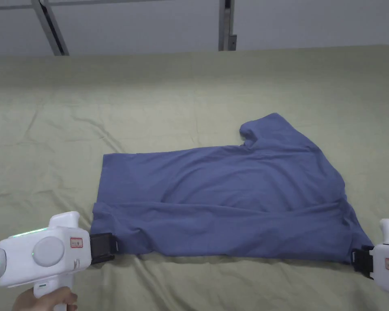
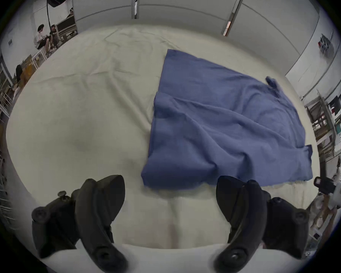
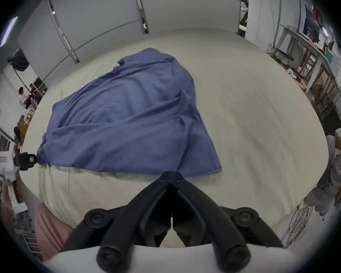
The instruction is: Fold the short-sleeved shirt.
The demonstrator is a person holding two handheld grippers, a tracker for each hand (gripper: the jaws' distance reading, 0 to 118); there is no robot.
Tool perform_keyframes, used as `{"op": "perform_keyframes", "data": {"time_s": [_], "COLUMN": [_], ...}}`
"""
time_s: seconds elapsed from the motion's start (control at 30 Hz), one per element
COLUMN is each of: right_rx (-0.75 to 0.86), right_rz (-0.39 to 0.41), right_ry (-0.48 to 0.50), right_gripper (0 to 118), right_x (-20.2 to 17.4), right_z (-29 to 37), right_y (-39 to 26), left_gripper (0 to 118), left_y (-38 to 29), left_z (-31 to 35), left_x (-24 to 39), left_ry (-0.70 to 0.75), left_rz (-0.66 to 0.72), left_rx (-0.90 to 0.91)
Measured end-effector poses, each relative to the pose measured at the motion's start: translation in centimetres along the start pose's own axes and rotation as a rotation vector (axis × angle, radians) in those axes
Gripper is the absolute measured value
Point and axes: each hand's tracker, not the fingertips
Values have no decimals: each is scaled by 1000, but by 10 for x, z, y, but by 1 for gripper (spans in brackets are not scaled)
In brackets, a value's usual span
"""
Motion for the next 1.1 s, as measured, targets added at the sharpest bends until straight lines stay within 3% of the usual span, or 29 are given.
{"op": "perform_keyframes", "data": {"time_s": [0.1, 0.13, 0.17, 0.2, 0.23, 0.3, 0.33, 0.37, 0.4, 0.43, 0.53, 0.6, 0.63, 0.67, 0.7, 0.97, 1.1], "right_rx": [-1, 2, 7, 9, 10, 17, 17, 14, 13, 23, 12, -99, -119, -99, -82, -41, -25], "right_rz": [-13, -17, -21, -23, -26, -27, -28, -31, -34, -38, -21, -67, -89, -101, -87, -67, -47], "right_ry": [7, 7, 9, 10, 8, 8, 7, 8, 6, 5, -38, -48, -7, 52, 13, 57, 35], "right_gripper": [0, 0, 0, 0, 1, 32, 52, 81, 93, 97, 95, 41, 24, 18, 11, 8, 8], "right_x": [-1, -1, 0, 0, 1, 6, 8, 11, 13, 16, 24, 30, 32, 31, 29, 33, 38], "right_z": [1, 1, 1, 1, 1, -1, -3, -7, -11, -15, -46, -69, -74, -75, -73, -28, 7], "right_y": [-1, -2, -2, -2, -2, 2, 6, 10, 15, 20, 31, 33, 30, 26, 23, 32, 20], "left_gripper": [95, 85, 47, 26, 24, 17, 17, 17, 17, 17, 17, 17, 17, 17, 17, 16, 16], "left_y": [9, 10, 10, 8, 7, 9, 11, 12, 13, 14, 16, 18, 19, 20, 21, 12, -12], "left_z": [-25, -31, -36, -39, -35, -34, -33, -33, -32, -30, -27, -22, -19, -17, -16, 26, 55], "left_x": [-3, -4, -4, -3, 0, 0, -2, -3, -5, -6, -9, -6, -5, -6, -7, -4, -6], "left_ry": [7, 0, -19, 38, 38, 6, 8, 6, 3, -2, -6, 0, 2, -1, -1, 5, 63], "left_rz": [-12, 5, 18, 9, 1, -7, -10, -17, -18, -18, -34, -62, -79, -84, -84, -133, -195], "left_rx": [-45, -76, -84, -69, -44, -47, -51, -51, -53, -50, -38, -35, -35, -31, -31, -20, -32]}}
